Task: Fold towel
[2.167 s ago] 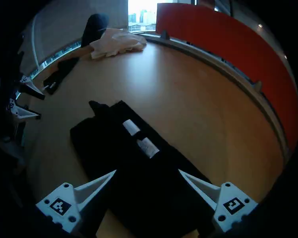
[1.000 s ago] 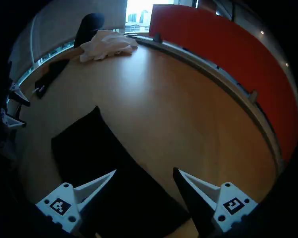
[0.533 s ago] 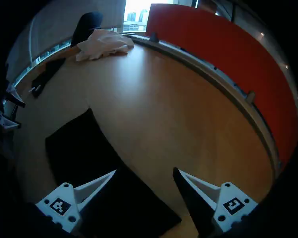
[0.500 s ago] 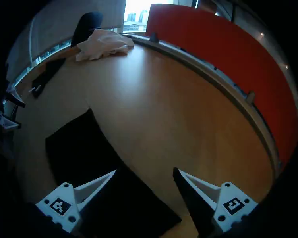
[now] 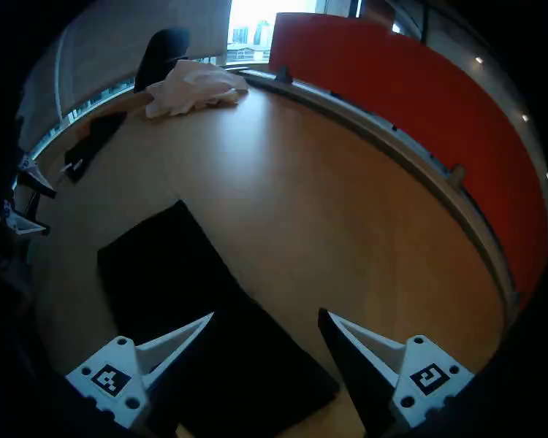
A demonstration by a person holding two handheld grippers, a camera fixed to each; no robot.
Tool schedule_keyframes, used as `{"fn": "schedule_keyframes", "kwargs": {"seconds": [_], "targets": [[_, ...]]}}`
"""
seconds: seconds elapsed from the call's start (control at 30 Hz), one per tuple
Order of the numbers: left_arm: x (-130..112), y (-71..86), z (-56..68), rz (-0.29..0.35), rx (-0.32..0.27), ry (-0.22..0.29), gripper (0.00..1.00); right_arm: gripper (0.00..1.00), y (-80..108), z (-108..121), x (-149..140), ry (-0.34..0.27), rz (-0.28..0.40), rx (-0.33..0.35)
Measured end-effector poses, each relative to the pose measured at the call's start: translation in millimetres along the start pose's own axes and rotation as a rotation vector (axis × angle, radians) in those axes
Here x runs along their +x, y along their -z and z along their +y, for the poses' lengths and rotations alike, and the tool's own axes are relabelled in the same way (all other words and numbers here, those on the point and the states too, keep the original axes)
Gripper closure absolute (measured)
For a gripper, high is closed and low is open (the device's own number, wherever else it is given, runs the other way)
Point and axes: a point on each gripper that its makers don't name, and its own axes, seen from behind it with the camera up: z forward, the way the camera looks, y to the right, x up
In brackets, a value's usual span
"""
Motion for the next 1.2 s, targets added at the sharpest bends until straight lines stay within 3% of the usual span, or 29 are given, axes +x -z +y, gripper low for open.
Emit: {"fn": "schedule_keyframes", "kwargs": {"seconds": [0.57, 1.2], "targets": [[0.3, 3.0, 2.9, 0.005, -0.004, -0.007, 0.04, 0.0, 45.3, -18.8, -60.9, -0.057, -0.014, -0.005], [0.4, 8.5, 4.6, 0.016, 0.0, -0.01, 0.04, 0.0, 81.0, -34.5, -119.6, -0.095, -0.052, -0.009]]}}
